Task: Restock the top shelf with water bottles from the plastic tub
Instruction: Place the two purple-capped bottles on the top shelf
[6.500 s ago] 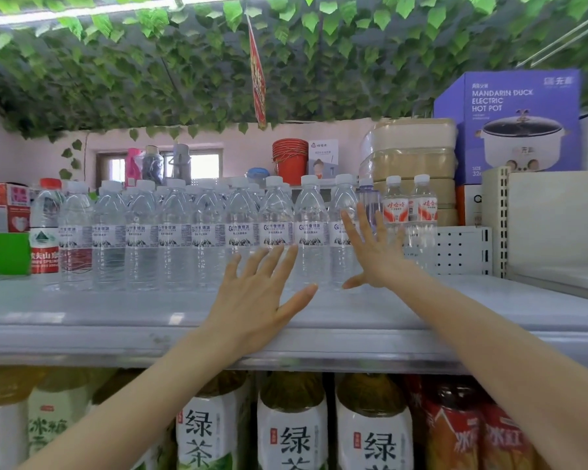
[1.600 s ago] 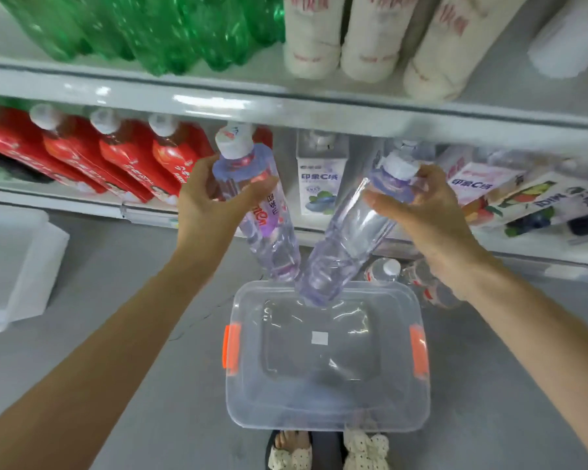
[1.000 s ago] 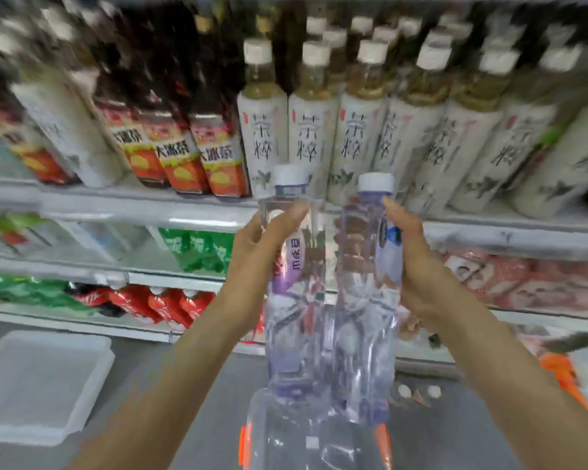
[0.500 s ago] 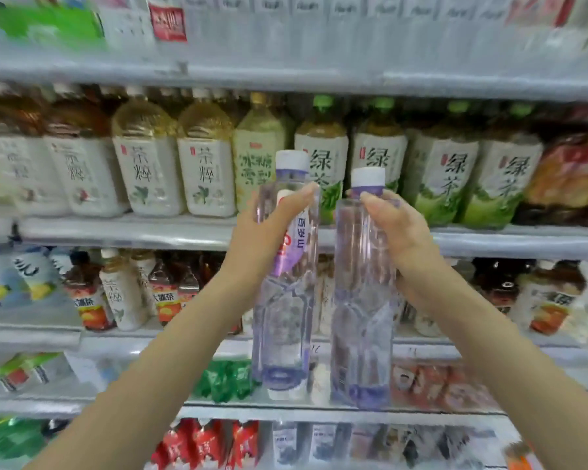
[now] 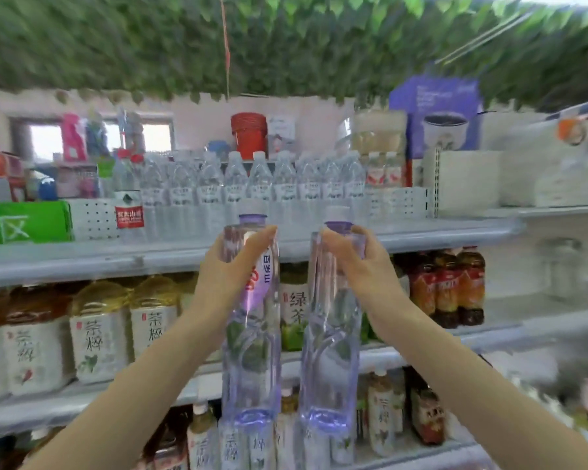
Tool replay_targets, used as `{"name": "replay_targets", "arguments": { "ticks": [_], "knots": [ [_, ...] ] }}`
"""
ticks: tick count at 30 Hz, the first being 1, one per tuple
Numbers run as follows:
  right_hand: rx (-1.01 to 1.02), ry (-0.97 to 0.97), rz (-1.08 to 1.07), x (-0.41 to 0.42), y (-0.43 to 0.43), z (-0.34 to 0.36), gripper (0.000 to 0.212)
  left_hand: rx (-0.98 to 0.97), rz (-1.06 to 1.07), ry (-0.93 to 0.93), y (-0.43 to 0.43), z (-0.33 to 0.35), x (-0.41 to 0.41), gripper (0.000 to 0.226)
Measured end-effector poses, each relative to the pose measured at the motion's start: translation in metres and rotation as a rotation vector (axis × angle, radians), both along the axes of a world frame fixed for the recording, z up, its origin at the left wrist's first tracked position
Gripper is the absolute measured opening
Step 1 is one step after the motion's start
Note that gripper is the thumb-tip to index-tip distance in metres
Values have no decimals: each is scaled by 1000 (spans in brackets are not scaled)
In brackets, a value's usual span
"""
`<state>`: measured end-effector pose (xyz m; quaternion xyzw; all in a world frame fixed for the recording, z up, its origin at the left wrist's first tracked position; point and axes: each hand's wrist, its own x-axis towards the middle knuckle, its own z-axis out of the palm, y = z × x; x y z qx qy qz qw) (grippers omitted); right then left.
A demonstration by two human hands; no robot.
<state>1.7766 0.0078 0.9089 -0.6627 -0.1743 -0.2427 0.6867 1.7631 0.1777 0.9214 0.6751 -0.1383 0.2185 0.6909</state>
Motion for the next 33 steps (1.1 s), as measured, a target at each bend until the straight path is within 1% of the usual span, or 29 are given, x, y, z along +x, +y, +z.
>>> {"name": "replay_targets", "arguments": {
  "ticks": [2,3,5,6,9,14,16,18,21,22,24,26,27,30,33],
  "knots": [
    [-14,-36,-27,1,-12,13,47,22,-21,-9,-18,12,2,69],
    [-33,-58,-45,1,-20,18,52,28,-36,-11,-28,18,3,64],
    [-57,-92,-73,2,-37,27,58,22,-56,-17,-49,27,7,46],
    [-61,-97,-75,2,-47,30,59,20,-50,-23,-61,31,10,43],
    [-90,-108,-81,3,-83,37,54,53,-20,-50,-100,39,14,56],
    [-136,-119,-76,9,-150,52,58,122,81,-56,-164,53,22,43],
    [-168,-129,-69,12,-173,59,60,124,128,-70,-185,59,24,41],
    [-207,-165,-64,15,-192,66,57,97,144,-63,-202,64,25,44],
    [-238,-179,-48,19,-215,71,54,15,139,-25,-222,72,33,60],
    [-232,-172,-36,22,-220,71,54,2,142,-15,-226,74,36,64],
    [-204,-158,-11,31,-227,69,63,1,152,-7,-234,79,44,70],
    [-179,-154,2,43,-230,67,75,17,155,-16,-239,82,52,73],
    [-167,-158,9,48,-231,67,78,30,165,-21,-240,84,56,73],
    [-162,-179,33,65,-229,70,79,51,154,-37,-239,88,70,73],
    [-175,-198,37,85,-226,75,73,53,134,-64,-233,93,84,75]
  ]
}}
